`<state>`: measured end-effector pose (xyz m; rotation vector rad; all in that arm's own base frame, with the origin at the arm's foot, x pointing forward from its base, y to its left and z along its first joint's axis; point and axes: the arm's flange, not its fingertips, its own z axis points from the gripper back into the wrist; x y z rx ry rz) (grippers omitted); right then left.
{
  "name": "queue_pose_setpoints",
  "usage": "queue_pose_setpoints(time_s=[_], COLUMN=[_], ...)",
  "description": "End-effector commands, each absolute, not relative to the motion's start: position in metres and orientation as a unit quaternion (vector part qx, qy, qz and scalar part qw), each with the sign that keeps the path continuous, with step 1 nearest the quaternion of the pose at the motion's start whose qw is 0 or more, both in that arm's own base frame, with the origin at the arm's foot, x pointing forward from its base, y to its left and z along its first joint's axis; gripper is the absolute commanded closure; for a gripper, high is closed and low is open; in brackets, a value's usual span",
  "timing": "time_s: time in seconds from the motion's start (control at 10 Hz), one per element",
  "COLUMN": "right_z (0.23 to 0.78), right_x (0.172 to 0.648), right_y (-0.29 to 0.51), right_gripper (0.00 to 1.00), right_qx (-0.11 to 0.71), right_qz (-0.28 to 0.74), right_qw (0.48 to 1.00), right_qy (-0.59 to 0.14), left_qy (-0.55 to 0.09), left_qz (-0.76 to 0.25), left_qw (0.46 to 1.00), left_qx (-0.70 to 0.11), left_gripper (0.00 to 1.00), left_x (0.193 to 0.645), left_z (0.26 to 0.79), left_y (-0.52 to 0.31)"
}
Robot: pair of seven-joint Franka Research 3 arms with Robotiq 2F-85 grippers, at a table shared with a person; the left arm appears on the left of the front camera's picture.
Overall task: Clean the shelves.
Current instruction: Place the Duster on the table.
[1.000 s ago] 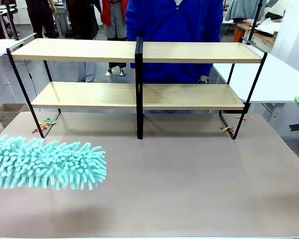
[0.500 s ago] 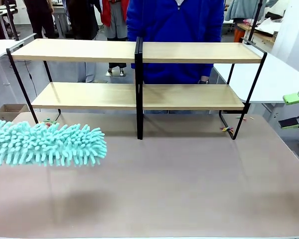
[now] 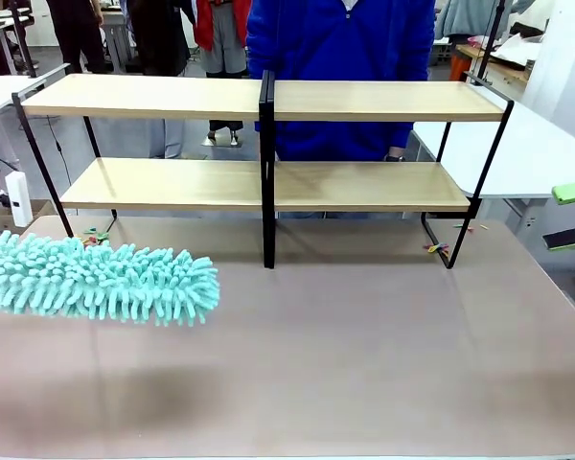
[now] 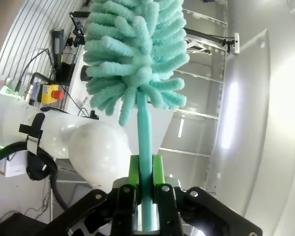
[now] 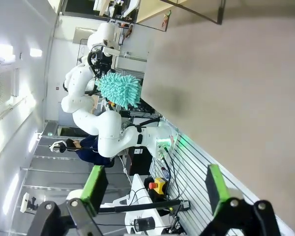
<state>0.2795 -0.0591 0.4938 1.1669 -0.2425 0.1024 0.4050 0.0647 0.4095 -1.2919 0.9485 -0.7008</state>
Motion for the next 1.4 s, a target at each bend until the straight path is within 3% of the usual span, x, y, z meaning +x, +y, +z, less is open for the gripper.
queue_pose_setpoints(time_s=[0.0,0.3,0.5,0.9,1.3], right_z=[0.4955,0.4955,0.4955,0.4955,0.4955], right_x=[0.2832,0.2832,0.2832,0.2832,0.2832], right_y=[-0.0579,-0.0579,-0.0579,-0.0579,-0.0579], right_gripper=[0.0,0.0,0.0,0.0,0.0], right_qx=[0.558,0.558,0.558,0.558,0.558], right_qz=[0.061,0.061,0.061,0.061,0.061], right_qw=[0.818,0.818,0.818,0.818,0.818], right_qy=[-0.125,-0.125,-0.125,-0.125,-0.125], left_qy=[0.439,0.452,0.426,0.399,0.377], left_qz=[-0.3,-0.295,-0.292,-0.297,-0.266], left_qw=[0.627,0.624,0.664,0.681,0.735], left_qx=[-0.569,-0.566,-0.54,-0.537,-0.497], left_gripper=[0.88,0.88,0.88,0.88,0.88], left_x=[0.4205,0.4234,0.4265,0.4258,0.4297], left_z=[0.4156,0.4126,0.4128,0.4184,0.4131], left_y=[0.0832,0.0855,0.0798,0.086,0.0808])
